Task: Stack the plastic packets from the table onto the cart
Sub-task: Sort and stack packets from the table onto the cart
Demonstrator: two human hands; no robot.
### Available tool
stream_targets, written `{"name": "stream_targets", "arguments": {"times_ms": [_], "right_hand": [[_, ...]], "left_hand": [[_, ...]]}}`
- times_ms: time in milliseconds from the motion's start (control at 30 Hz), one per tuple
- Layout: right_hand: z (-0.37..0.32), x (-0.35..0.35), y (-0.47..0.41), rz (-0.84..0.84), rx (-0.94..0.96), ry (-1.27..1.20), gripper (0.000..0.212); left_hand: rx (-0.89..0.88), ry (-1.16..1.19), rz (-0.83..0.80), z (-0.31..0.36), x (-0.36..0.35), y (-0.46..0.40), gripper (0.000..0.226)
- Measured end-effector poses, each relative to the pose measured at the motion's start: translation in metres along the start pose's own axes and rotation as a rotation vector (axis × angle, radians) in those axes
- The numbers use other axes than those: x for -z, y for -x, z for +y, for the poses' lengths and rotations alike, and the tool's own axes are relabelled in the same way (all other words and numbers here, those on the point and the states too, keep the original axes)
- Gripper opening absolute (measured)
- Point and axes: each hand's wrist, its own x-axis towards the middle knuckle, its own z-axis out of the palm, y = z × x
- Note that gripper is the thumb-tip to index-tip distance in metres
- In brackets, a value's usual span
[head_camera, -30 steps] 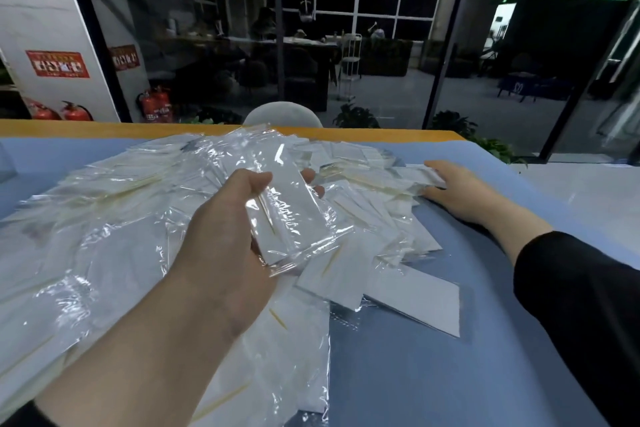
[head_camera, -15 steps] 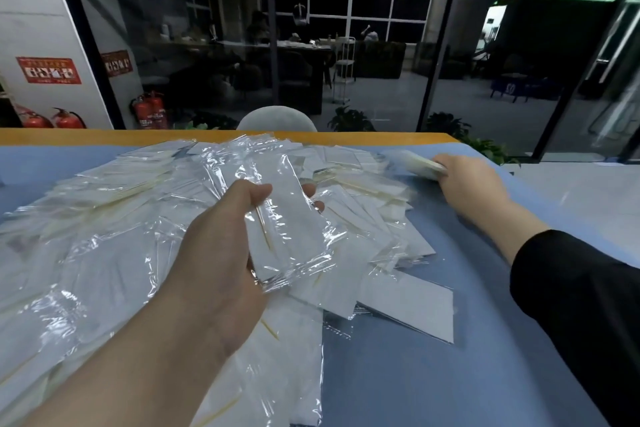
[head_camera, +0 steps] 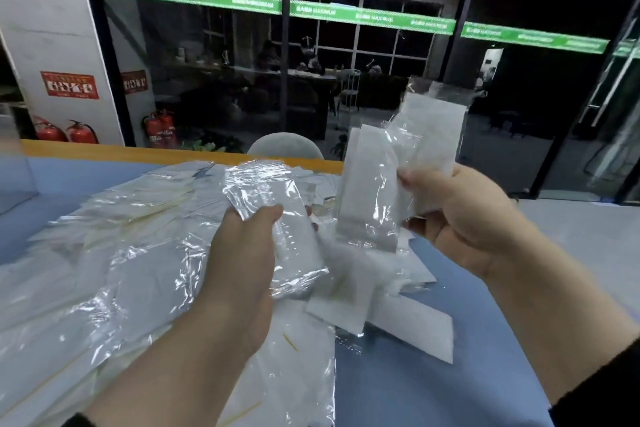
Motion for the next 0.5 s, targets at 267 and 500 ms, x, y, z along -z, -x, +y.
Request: {"name": "stream_targets", "arguments": {"times_ms": [267, 500], "right_hand": [[0.046, -0.048, 0.015, -0.065, 0.071, 0.259, 0.009], [0.052, -0.043, 0.018, -0.019, 0.161, 0.434, 0.015]], "left_hand": [[-0.011, -0.139, -0.133, -0.015, -0.006, 0.004, 0.035], [-0.004, -0.002, -0.140, -0.018, -0.004, 0.004, 0.021]]}}
